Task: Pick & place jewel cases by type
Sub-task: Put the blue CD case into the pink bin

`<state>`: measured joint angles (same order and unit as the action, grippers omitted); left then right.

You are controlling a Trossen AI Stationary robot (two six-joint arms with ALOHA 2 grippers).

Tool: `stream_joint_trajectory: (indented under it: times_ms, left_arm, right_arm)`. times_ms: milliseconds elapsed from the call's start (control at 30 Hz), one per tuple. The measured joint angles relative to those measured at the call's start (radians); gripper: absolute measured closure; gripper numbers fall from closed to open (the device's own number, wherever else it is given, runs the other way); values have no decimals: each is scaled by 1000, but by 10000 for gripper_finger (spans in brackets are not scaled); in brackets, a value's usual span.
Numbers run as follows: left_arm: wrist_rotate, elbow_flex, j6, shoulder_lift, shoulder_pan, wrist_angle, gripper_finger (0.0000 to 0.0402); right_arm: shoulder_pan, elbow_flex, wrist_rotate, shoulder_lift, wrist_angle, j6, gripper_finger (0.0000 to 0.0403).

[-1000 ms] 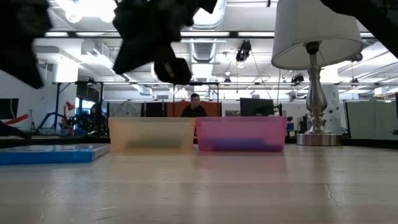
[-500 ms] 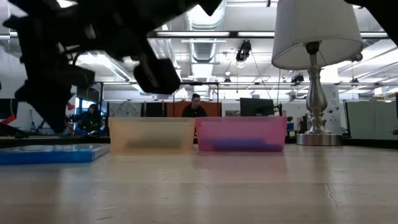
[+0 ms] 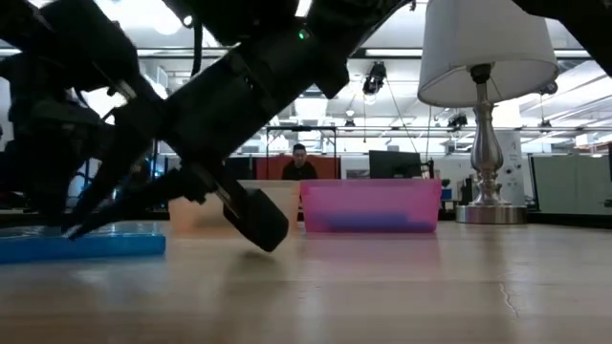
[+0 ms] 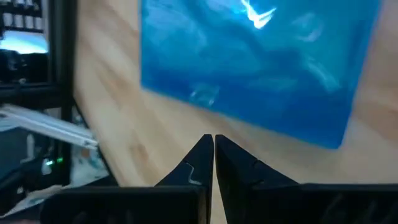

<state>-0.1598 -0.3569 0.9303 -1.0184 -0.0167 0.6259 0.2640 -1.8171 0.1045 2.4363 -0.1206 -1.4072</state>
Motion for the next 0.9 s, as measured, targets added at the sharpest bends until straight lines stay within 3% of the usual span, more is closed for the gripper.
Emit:
stream_joint_trajectory:
  times_ms: [200, 433, 600, 767, 900]
  left_arm:
    - [-58, -20, 12, 4, -37, -22, 401]
    - [-136, -94, 36, 17, -111, -25, 401]
    - [-90, -194, 40, 41, -143, -30, 401]
    - [139, -247, 18, 40, -139, 143, 401]
    - [161, -183, 23, 29, -126, 141, 401]
  right_arm:
    - [-6, -39, -36, 23, -104, -5, 390]
    - [0, -116, -96, -10, -401, 168, 390]
    - [21, -140, -117, -17, -559, 191, 390]
    - [31, -128, -96, -22, -544, 188, 390]
    - [33, -134, -81, -19, -442, 192, 390]
